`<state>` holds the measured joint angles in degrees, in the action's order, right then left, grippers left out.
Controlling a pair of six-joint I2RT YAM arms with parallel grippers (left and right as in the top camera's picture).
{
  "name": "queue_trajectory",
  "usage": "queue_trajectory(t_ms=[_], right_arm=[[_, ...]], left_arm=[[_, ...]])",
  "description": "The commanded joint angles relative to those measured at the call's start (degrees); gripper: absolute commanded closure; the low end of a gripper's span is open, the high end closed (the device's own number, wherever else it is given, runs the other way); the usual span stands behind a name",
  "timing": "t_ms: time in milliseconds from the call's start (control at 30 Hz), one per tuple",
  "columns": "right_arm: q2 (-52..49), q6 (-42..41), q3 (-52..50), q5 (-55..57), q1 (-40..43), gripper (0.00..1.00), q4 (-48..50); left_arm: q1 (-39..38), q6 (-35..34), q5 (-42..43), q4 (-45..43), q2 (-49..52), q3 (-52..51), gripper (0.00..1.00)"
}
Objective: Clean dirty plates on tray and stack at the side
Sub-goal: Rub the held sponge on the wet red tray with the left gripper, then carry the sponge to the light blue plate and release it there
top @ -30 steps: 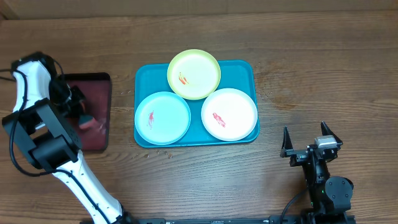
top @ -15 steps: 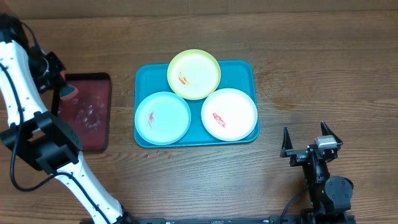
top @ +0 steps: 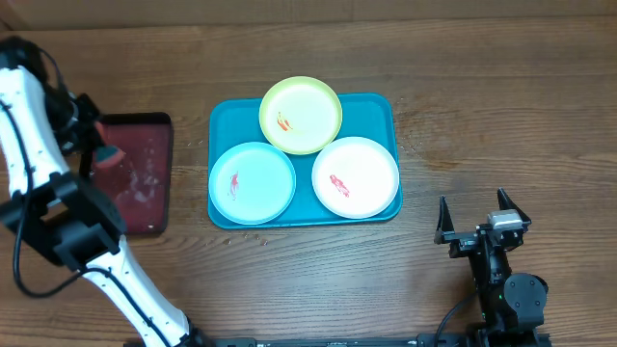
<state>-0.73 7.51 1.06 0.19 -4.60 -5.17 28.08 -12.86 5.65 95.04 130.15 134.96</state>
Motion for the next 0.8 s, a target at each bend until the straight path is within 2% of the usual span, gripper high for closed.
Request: queue_trajectory(t_ms=[0,133,300,367,467,567,767], right_arm=[[0.6,0.0,-0.6,-0.3,-0.2,0.0,0.3],[0.6,0.0,-0.6,-0.3,-0.2,0.0,0.3],[0.6,0.0,-0.6,-0.3,-0.2,0.0,0.3],[0.6,0.0,-0.6,-0.3,-0.2,0.0,0.3],[0.6,0.0,-0.6,-0.3,-0.2,0.0,0.3],[0.6,0.0,-0.6,-0.3,-0.2,0.0,0.3],[0.6,0.0,-0.6,-0.3,-0.2,0.0,0.3]], left_arm=[[-0.7,1.4,-2.8,1.1,-6.4,2.6,0.96],[-2.1,0.4,-3.1,-0.1,-6.2,-3.1,0.96],[-3.1,0.4,-2.8,-16.6,-6.1,-24.4,0.96],[-2.9,0.5,0.0,-18.5,-6.1,-28.4,0.96],[-1.9,1.6,1.5,-17.2,-6.4,-27.1,0.96],[-1.0,2.2,2.6,-11.8,-7.5,-20.9,0.96],[-1.5,8.0,12.3,-2.6,-11.6,-8.4,0.96]])
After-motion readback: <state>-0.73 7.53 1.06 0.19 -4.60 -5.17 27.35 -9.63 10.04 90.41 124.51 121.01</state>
